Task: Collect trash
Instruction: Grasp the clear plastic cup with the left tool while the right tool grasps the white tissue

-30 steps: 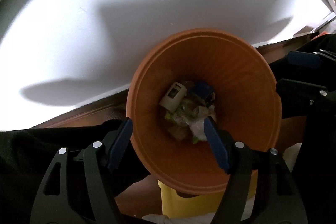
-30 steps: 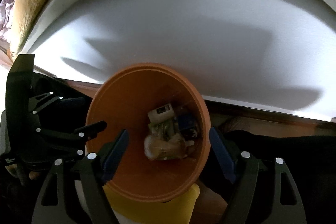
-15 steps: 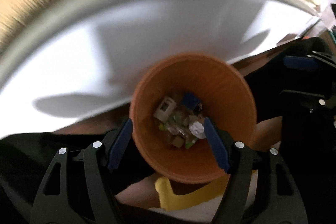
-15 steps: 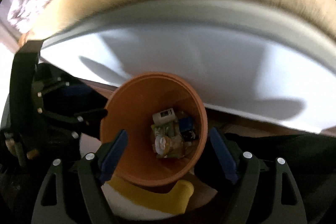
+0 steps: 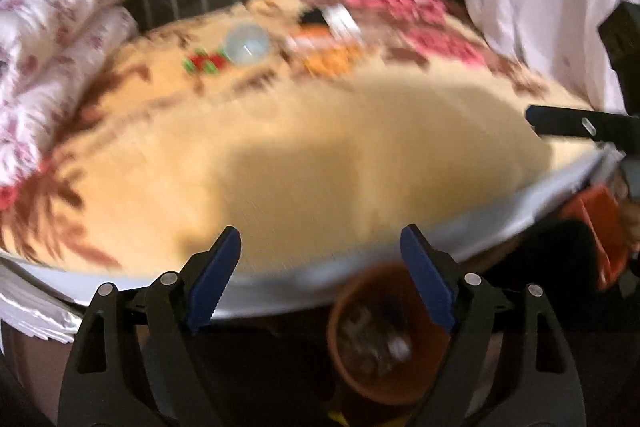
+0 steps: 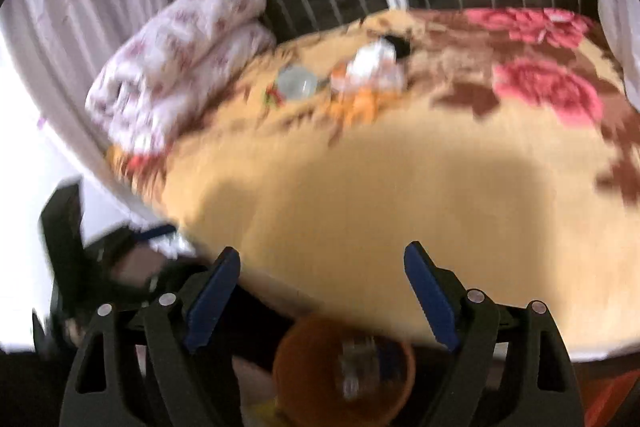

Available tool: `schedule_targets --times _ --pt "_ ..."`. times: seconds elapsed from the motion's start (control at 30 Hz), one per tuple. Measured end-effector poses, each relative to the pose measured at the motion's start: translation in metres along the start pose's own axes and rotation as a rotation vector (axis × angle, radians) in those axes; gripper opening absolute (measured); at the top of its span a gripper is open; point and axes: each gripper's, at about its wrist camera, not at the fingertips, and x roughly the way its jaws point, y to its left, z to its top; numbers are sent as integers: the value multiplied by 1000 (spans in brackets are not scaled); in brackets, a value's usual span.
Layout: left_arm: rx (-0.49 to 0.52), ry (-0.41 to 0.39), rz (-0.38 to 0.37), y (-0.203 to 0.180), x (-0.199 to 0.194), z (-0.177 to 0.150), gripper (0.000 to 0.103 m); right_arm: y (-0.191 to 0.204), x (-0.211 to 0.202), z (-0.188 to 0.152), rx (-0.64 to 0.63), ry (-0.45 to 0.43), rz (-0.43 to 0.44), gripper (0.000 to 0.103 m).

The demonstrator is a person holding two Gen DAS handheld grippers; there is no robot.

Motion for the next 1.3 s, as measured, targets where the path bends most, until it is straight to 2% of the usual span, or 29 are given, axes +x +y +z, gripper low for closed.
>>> schedule_targets --times 0.1,0.17,0.23,0.27,0.37,0.47,0.63,0.7,0.73,0.77,0.9,1.03,1.13,1.23,1.3 --pt "-42 -33 39 8 7 23 80 -9 23 60 43 -49 -23 82" --pt "-70 -39 48 11 13 33 80 -12 39 86 43 -64 -43 82" --pt "-80 -31 60 14 20 37 80 -13 60 117 34 -78 -99 81" --pt "-78 -27 74 14 25 38 80 -12 75 133 21 -75 -142 77" --pt "-71 -21 97 17 35 37 80 -10 107 155 -20 -63 -216 70" --pt "-86 0 90 25 42 38 80 -8 148 173 -56 -31 -276 70" --pt "-123 23 91 39 55 44 80 -14 186 184 -98 -15 -370 70" --pt "-138 25 98 44 59 49 80 -19 197 184 -98 9 -384 60" --pt "-145 25 99 46 61 52 80 -22 202 182 -97 24 -389 35" --pt "-159 29 101 50 64 56 80 -25 204 180 -92 37 -383 32" --pt "-215 33 91 62 79 76 80 -34 183 174 -40 -34 -335 31" --pt "-267 49 61 74 102 105 80 -40 136 158 33 -122 -225 31" --pt "-292 40 57 81 117 130 80 -41 102 135 46 -170 -181 31" --pt "-275 11 113 84 128 157 80 -43 71 108 36 -204 -173 31" --pt "-221 24 169 82 141 171 80 -47 51 90 43 -221 -168 31"
